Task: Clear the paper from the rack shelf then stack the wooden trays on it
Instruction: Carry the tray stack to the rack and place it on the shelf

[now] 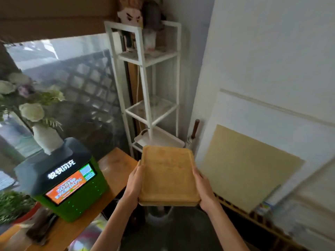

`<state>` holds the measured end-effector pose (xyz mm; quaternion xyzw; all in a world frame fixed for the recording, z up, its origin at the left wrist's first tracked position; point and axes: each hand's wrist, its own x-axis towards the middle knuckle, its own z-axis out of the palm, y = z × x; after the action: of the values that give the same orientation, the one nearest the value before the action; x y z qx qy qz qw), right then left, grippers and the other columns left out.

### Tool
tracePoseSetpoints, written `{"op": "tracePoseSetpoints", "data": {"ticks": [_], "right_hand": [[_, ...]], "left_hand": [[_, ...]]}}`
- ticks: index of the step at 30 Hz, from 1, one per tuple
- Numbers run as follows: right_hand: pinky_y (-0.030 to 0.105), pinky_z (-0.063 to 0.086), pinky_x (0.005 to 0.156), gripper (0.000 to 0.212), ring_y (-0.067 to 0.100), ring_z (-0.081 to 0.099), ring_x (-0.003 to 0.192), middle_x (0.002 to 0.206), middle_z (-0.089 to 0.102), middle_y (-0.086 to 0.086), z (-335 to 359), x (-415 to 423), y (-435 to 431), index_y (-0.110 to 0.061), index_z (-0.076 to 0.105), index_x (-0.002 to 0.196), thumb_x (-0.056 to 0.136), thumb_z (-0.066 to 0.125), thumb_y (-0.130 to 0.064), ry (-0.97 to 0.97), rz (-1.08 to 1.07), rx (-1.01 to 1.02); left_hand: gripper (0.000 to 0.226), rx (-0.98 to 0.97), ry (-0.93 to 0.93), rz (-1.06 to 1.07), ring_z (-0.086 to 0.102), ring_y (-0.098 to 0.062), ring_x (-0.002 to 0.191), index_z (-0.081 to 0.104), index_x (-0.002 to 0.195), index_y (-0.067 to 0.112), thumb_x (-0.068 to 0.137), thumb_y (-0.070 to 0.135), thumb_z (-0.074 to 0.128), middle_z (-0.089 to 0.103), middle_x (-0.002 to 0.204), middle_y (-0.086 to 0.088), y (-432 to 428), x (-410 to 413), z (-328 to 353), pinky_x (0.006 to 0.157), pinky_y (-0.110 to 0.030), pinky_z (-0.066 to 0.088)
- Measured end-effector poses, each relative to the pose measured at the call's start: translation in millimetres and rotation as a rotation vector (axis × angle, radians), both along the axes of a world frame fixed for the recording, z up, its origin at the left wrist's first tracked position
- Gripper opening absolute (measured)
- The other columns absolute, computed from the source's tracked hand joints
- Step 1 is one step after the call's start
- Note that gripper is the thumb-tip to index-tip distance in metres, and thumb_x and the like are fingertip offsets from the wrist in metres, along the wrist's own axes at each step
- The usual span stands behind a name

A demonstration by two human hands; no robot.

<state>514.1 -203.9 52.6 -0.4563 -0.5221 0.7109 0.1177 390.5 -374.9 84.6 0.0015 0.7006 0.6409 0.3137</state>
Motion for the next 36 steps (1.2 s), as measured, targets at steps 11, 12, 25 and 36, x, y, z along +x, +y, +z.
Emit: {"op": "tracePoseSetpoints", "data": {"ticks": [11, 12, 25, 36], "right_hand": [[0.036, 0.059, 0.074, 0.048, 0.023, 0.073, 0.099, 0.114, 0.074, 0.002, 6, -145, 174, -0.023, 0.062, 0.129, 0.088, 0.066, -0.049, 0.062, 0.282, 0.088], [0.037, 0.059, 0.075, 0.048, 0.023, 0.073, 0.099, 0.114, 0.074, 0.002, 7, -156, 188, -0.024, 0.063, 0.129, 0.088, 0.067, -0.049, 0.062, 0.290, 0.086], [0.048, 0.054, 0.095, 0.048, 0.025, 0.070, 0.103, 0.112, 0.074, 0.002, -8, -370, 357, -0.024, 0.068, 0.119, 0.084, 0.067, -0.057, 0.016, 0.505, 0.145], [0.046, 0.051, 0.099, 0.058, 0.024, 0.064, 0.108, 0.121, 0.067, 0.004, -22, -532, 364, -0.024, 0.059, 0.134, 0.090, 0.055, -0.062, 0.051, 0.896, 0.281]], "left_hand": [[0.048, 0.256, -0.007, 0.164, 0.061, -0.014, 0.104, 0.037, 0.149, 0.036, 0.102, 0.030, 0.044, 0.060, 0.125, 0.005, 136, -105, -17, 0.072, -0.028, 0.049], [0.049, 0.261, -0.013, 0.168, 0.061, -0.014, 0.107, 0.036, 0.150, 0.036, 0.101, 0.031, 0.046, 0.058, 0.132, 0.003, 148, -114, -16, 0.074, -0.028, 0.050], [0.044, 0.071, 0.084, 0.329, 0.056, -0.022, 0.113, 0.035, 0.141, 0.037, 0.099, 0.027, 0.043, 0.054, 0.128, 0.002, 306, -264, -12, 0.098, -0.046, 0.049], [0.036, -0.474, 0.043, 0.702, 0.055, -0.026, 0.097, 0.049, 0.129, 0.012, 0.097, 0.027, 0.040, 0.060, 0.115, -0.012, 344, -377, -20, 0.087, -0.040, 0.046]]}}
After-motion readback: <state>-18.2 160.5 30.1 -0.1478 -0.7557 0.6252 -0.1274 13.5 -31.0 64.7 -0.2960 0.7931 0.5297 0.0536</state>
